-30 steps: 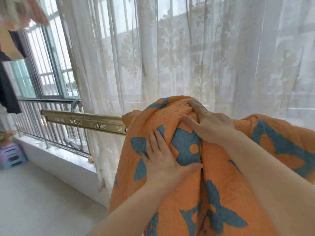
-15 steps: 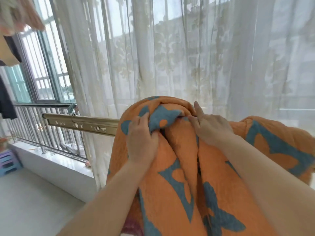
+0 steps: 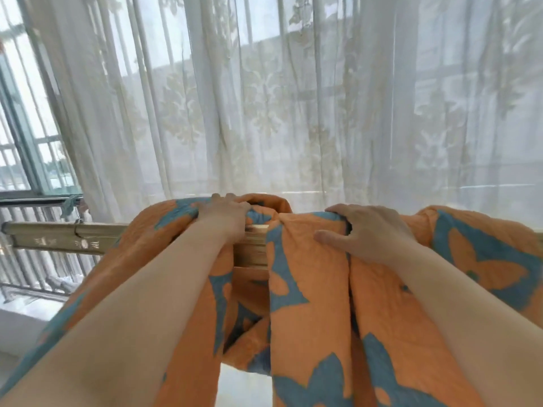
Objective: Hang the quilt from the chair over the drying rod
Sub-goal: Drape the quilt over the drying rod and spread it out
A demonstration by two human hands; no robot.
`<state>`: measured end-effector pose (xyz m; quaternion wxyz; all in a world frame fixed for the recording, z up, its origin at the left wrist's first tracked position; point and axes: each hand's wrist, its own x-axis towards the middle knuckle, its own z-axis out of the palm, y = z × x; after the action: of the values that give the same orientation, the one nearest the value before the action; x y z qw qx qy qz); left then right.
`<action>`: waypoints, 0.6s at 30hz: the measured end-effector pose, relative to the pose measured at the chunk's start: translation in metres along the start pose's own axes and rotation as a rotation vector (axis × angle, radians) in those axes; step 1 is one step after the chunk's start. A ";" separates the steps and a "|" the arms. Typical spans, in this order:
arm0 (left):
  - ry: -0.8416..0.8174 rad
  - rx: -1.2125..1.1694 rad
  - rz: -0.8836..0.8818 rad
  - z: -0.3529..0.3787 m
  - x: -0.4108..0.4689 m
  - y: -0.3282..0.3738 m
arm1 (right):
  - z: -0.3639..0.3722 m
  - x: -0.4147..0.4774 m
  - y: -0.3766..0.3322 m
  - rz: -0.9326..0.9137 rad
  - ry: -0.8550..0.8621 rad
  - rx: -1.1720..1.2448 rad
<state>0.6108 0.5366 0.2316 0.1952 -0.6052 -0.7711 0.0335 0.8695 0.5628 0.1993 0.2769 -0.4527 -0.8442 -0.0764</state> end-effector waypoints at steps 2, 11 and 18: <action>-0.144 -0.117 0.137 -0.006 0.002 -0.009 | -0.002 0.001 -0.004 0.042 -0.029 0.008; 0.029 -0.112 0.274 0.008 0.005 -0.018 | 0.005 0.018 -0.027 0.199 -0.087 -0.160; 0.046 -0.081 0.277 0.020 0.017 -0.029 | 0.016 0.036 -0.030 0.141 -0.063 -0.059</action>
<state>0.5735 0.5486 0.2258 0.1818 -0.7137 -0.6762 0.0152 0.8230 0.5772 0.2094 0.2415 -0.5209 -0.8159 -0.0674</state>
